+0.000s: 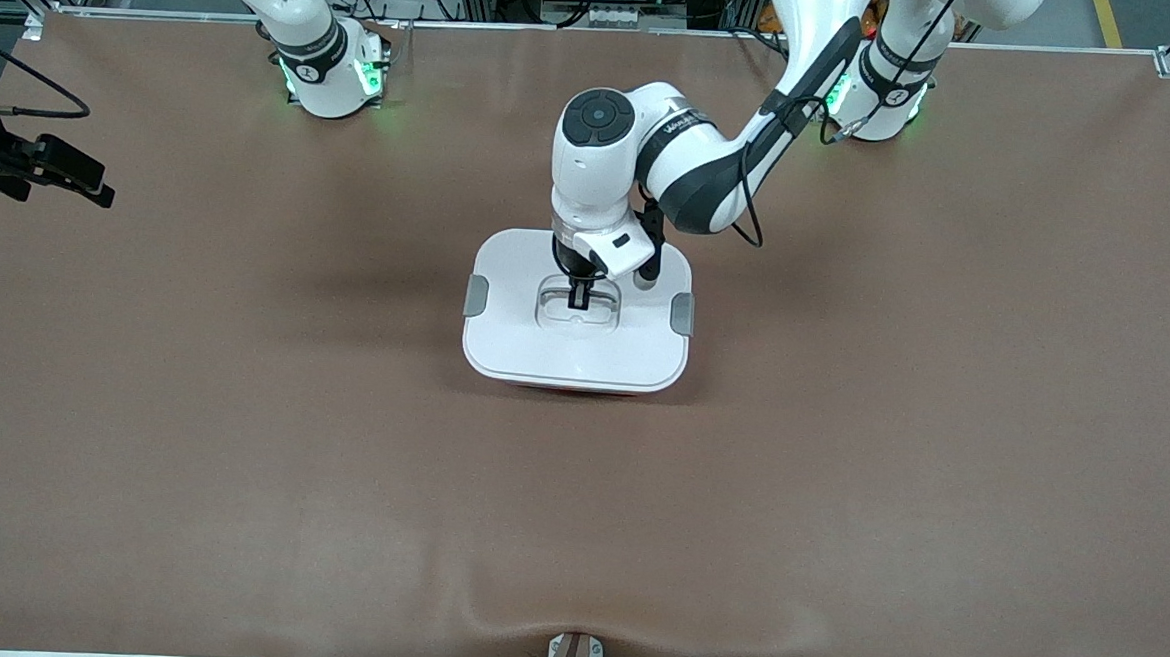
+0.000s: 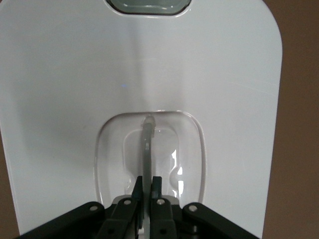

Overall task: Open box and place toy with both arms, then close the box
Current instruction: 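Lower the lid onto the box base with the left gripper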

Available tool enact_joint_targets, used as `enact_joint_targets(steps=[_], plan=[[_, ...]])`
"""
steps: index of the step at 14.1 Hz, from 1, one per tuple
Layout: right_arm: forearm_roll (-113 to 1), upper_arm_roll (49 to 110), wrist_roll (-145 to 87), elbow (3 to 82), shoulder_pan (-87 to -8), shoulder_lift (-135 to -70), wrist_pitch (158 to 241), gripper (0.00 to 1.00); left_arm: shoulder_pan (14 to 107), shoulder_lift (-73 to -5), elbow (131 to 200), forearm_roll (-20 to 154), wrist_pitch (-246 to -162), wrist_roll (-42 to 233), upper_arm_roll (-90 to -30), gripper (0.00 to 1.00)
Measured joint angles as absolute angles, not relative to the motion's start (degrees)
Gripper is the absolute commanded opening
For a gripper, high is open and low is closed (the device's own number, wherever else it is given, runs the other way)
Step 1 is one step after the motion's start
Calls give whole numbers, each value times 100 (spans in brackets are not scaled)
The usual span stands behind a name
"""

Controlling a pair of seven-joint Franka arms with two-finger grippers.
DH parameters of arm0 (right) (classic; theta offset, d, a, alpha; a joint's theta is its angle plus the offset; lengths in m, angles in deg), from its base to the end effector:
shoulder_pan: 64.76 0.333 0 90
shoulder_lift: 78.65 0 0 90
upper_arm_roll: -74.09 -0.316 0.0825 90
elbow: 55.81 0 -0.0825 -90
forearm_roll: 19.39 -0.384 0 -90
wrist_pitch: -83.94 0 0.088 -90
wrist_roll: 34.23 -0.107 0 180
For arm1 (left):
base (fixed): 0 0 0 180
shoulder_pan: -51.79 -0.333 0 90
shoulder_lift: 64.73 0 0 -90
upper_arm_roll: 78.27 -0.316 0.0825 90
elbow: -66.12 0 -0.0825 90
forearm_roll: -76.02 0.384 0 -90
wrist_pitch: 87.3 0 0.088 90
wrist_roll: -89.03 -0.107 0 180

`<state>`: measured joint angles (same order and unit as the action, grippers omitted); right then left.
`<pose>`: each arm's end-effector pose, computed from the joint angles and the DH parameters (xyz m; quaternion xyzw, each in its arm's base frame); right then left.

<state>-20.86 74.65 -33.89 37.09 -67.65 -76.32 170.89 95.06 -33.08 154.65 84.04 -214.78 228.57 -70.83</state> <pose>0.5347 -0.0295 0.6185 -0.9991 0.0268 0.0311 0.0141 0.4643 -0.5378 0.3447 0.7311 0.6785 0.0189 0.0684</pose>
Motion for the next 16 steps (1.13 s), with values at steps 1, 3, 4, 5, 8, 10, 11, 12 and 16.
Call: enact_joint_targets(steps=[1,3,4,5,8,10,11,12,16], plan=[[-2086,7465,-3389,3709,-6765,-7632,17105,100,9506,-3308,15465,8404,-21478,22857,-7083,0],[-2086,7466,-3389,3709,-6766,-7633,17215,100,9506,-3308,15465,8405,-21478,22857,-7083,0],[-2086,7466,-3390,3709,-6767,-7635,17255,100,9507,-3307,15465,8405,-21478,22857,-7083,0],[-2086,7466,-3390,3709,-6767,-7638,17274,100,9507,-3306,15465,8405,-21478,22857,-7083,0],[-2086,7468,-3390,3709,-6770,-7644,17285,100,9507,-3303,15464,8405,-21478,22857,-7084,7],[-2086,7470,-3390,3708,-6779,-7645,17304,100,9507,-3303,15464,8405,-21478,22858,-7085,36],[-2086,7473,-3390,3706,-6782,-7645,17309,100,9508,-3302,15465,8405,-21479,22858,-7085,48],[-2086,7475,-3390,3704,-6784,-7645,17310,100,9511,-3297,15465,8405,-21481,22858,-7085,63],[-2086,7475,-3390,3699,-6785,-7645,17315,100,9512,-3294,15464,8405,-21497,22858,-7091,100]])
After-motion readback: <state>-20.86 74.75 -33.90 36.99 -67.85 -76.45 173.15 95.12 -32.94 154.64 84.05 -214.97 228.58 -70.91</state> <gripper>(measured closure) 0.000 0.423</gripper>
